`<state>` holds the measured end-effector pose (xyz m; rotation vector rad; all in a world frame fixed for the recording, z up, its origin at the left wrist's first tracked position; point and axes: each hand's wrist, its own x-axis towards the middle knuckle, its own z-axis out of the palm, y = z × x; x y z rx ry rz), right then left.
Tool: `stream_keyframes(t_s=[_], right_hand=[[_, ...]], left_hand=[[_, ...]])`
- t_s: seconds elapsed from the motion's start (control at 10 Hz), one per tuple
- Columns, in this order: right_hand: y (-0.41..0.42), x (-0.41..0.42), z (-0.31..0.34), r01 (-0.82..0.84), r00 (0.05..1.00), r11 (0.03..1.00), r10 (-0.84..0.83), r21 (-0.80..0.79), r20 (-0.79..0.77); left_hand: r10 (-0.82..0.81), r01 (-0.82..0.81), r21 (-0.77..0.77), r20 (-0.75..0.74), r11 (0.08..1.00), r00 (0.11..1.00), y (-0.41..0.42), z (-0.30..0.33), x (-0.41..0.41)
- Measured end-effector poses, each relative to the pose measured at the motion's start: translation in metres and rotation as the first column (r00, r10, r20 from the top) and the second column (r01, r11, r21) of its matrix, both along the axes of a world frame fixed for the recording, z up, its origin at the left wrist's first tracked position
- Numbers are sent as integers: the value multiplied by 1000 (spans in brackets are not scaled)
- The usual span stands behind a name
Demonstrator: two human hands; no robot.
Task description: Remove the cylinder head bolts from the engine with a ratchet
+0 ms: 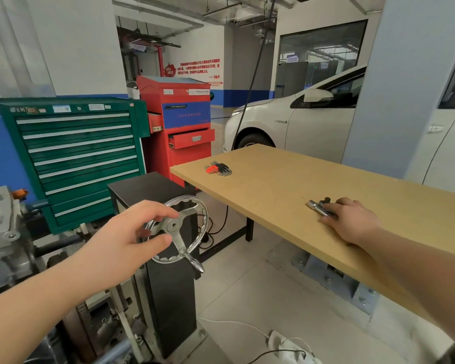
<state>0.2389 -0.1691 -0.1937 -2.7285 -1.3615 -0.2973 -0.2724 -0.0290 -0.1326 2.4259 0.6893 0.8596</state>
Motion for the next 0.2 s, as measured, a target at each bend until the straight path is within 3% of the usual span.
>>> stream_keyframes(t_s=[0.1,0.2], right_hand=[[-8,1,-3,-7,1000,999,6,44,27],[-11,-6,5,-19,999,982,12,186,38]], left_hand=[[1,-1,-21,29,1000,1000,-4,-2,5],[64,-60,-52,93,997,994,-9,3,5]])
